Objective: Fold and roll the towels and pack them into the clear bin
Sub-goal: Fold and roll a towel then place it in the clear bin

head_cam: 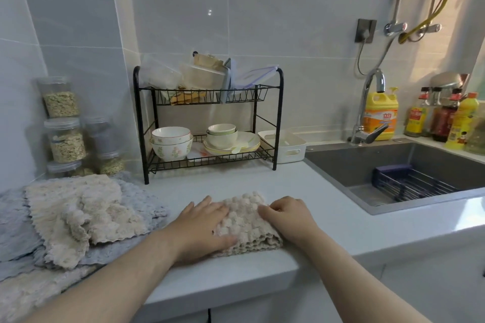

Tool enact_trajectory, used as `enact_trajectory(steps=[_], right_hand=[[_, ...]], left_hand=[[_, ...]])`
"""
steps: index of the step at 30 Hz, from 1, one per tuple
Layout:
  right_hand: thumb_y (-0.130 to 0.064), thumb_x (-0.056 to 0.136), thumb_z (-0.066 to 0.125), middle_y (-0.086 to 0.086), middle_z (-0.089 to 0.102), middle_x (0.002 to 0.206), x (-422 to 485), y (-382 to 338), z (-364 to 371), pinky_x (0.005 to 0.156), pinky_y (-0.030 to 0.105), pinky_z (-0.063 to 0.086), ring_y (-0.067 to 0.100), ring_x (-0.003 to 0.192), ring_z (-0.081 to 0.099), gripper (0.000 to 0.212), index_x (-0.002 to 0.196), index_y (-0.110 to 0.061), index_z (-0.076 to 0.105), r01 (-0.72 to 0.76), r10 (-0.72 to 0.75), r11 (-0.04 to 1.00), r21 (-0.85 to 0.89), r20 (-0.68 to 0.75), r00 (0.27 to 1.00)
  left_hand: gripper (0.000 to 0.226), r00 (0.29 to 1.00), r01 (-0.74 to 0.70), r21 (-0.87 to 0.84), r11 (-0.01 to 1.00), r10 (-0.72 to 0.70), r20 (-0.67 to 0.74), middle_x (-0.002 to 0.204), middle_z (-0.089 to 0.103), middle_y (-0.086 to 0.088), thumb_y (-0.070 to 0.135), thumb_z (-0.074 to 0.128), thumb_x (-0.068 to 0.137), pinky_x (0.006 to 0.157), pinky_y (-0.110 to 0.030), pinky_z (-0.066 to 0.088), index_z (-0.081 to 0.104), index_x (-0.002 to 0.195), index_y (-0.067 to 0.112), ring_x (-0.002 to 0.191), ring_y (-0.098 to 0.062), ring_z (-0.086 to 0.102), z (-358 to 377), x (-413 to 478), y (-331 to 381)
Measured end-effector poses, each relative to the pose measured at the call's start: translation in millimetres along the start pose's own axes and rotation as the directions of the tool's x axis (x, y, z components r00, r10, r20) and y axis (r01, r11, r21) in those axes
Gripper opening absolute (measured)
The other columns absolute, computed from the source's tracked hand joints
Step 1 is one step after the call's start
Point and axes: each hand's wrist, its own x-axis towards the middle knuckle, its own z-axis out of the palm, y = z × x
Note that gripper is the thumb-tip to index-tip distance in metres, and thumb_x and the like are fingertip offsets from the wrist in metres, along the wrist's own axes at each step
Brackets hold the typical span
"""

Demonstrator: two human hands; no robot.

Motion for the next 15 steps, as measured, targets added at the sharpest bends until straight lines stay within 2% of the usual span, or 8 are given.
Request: enact_trajectory(steps=[3,5,6,8,10,11,13,15], right_hand=[[-0.043,0.072,0.056,0.005,0.058,0.063,2.5,4.8,0.3,0.064,0.034,0.045,0.019,0.068,0.055,0.032,0.067,-0.012,0.053,0.034,-0.036,0.998,0.054,0.036,0.999],[-0.029,0.076,0.06,0.002,0.062,0.066,0.4,7.9,-2.6,0.064,0.034,0.047,0.011,0.064,0.054,0.012,0.072,-0.018,0.059,0.041,-0.056,0.968,0.247,0.056,0.997],[-0.021,0.079,0.06,0.001,0.064,0.068,-1.3,9.3,-5.8,0.063,0.031,0.047,0.008,0.063,0.055,0.005,0.076,-0.019,0.064,0.047,-0.069,0.937,0.347,0.051,0.996],[-0.011,0.084,0.061,-0.005,0.067,0.073,-3.8,10.9,-10.7,0.058,0.018,0.046,0.002,0.062,0.056,0.013,0.084,-0.021,0.07,0.055,-0.065,0.872,0.486,0.004,0.998],[-0.015,0.087,0.064,-0.006,0.07,0.085,-3.1,11.4,-12.8,0.057,0.016,0.047,0.002,0.065,0.06,0.015,0.096,-0.025,0.069,0.011,0.009,0.783,0.622,-0.03,1.0],[-0.021,0.087,0.065,-0.005,0.07,0.093,-2.0,11.5,-13.3,0.059,0.018,0.047,0.004,0.07,0.062,0.017,0.104,-0.025,0.067,-0.028,0.063,0.722,0.691,-0.026,0.998],[-0.035,0.085,0.068,-0.001,0.07,0.102,1.7,13.5,-13.0,0.067,0.019,0.047,0.007,0.081,0.065,0.03,0.112,-0.021,0.064,-0.084,0.131,0.652,0.754,-0.002,0.991],[-0.035,0.081,0.072,0.005,0.072,0.098,3.5,15.0,-11.7,0.067,0.021,0.049,0.013,0.08,0.068,0.034,0.109,-0.018,0.064,-0.096,0.101,0.656,0.749,0.039,0.994]], left_hand=[[0.087,0.971,-0.003,-0.134,0.991,-0.029,-0.236,0.149,0.033,0.007,0.073,0.047,0.075,0.112,-0.032,0.023,0.033,0.146,0.024,0.141,-0.019,0.026,-26.7,28.0,11.8],[0.077,0.991,0.027,-0.287,0.958,-0.063,-0.116,0.146,0.04,0.003,0.044,0.066,0.076,0.109,-0.028,0.03,0.037,0.144,0.021,0.138,-0.018,0.035,-38.8,48.9,17.1],[0.068,0.998,0.062,-0.372,0.926,-0.066,0.0,0.134,0.052,0.001,0.035,0.071,0.07,0.101,-0.028,0.039,0.05,0.133,0.02,0.13,-0.021,0.047,-41.2,57.9,19.1],[0.036,0.989,0.109,-0.466,0.878,-0.05,0.136,0.097,0.068,-0.003,0.026,0.07,0.06,0.077,-0.03,0.05,0.067,0.094,0.017,0.098,-0.026,0.066,-43.5,68.1,19.3],[0.022,0.981,0.167,-0.586,0.793,-0.076,0.177,0.081,0.067,-0.008,0.016,0.068,0.061,0.063,-0.031,0.052,0.065,0.082,0.013,0.075,-0.024,0.067,-47.0,68.7,18.1],[0.025,0.982,0.182,-0.679,0.711,-0.094,0.165,0.081,0.068,-0.01,0.013,0.068,0.062,0.058,-0.031,0.051,0.065,0.086,0.011,0.071,-0.023,0.066,-46.1,67.8,15.8],[0.039,0.988,0.138,-0.889,0.437,-0.121,0.094,0.087,0.071,-0.013,0.011,0.069,0.06,0.058,-0.03,0.053,0.064,0.098,0.008,0.073,-0.026,0.068,-35.5,63.8,10.6],[0.05,0.989,0.035,-0.992,0.121,-0.149,0.017,0.102,0.072,-0.019,0.007,0.073,0.06,0.075,-0.043,0.057,0.063,0.109,0.004,0.089,-0.035,0.069,-17.8,58.0,10.8]])
